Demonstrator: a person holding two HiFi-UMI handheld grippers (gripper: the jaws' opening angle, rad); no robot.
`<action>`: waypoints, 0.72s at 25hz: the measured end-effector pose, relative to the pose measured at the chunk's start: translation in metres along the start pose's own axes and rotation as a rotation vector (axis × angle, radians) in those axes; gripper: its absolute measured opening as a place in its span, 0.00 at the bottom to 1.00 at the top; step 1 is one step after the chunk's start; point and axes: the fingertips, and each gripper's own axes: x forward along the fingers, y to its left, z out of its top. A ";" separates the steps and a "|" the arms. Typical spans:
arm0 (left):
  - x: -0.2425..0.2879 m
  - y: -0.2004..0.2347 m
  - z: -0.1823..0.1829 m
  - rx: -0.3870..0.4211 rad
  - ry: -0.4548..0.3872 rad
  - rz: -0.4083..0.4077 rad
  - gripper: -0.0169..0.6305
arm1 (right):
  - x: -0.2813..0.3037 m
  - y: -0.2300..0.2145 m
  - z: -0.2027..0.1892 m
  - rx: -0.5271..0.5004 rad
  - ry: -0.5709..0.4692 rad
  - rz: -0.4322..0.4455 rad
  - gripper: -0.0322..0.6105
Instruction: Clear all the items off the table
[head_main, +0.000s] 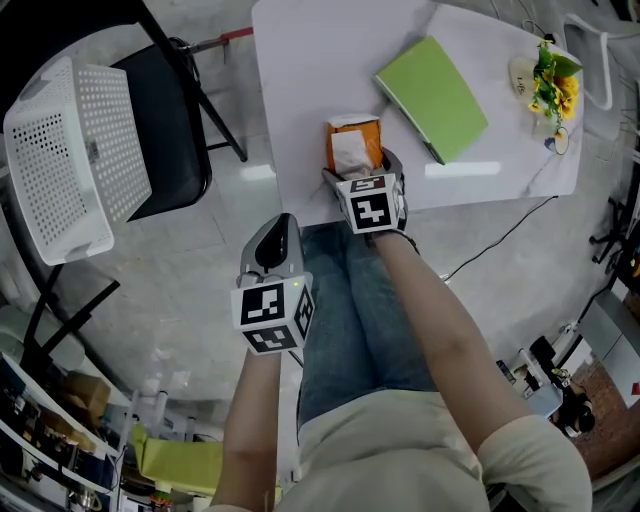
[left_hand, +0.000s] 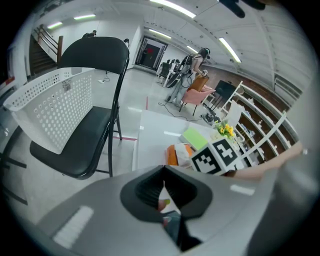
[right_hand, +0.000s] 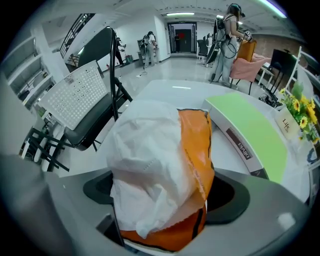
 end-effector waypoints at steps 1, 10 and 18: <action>-0.001 0.000 0.000 0.000 -0.001 0.001 0.04 | 0.000 0.000 0.000 0.000 -0.001 0.000 0.83; -0.011 -0.003 0.005 -0.001 -0.026 0.016 0.04 | -0.006 -0.002 0.001 0.017 0.023 0.018 0.70; -0.022 -0.011 0.009 0.014 -0.041 0.023 0.04 | -0.018 -0.008 0.006 -0.020 0.015 0.024 0.55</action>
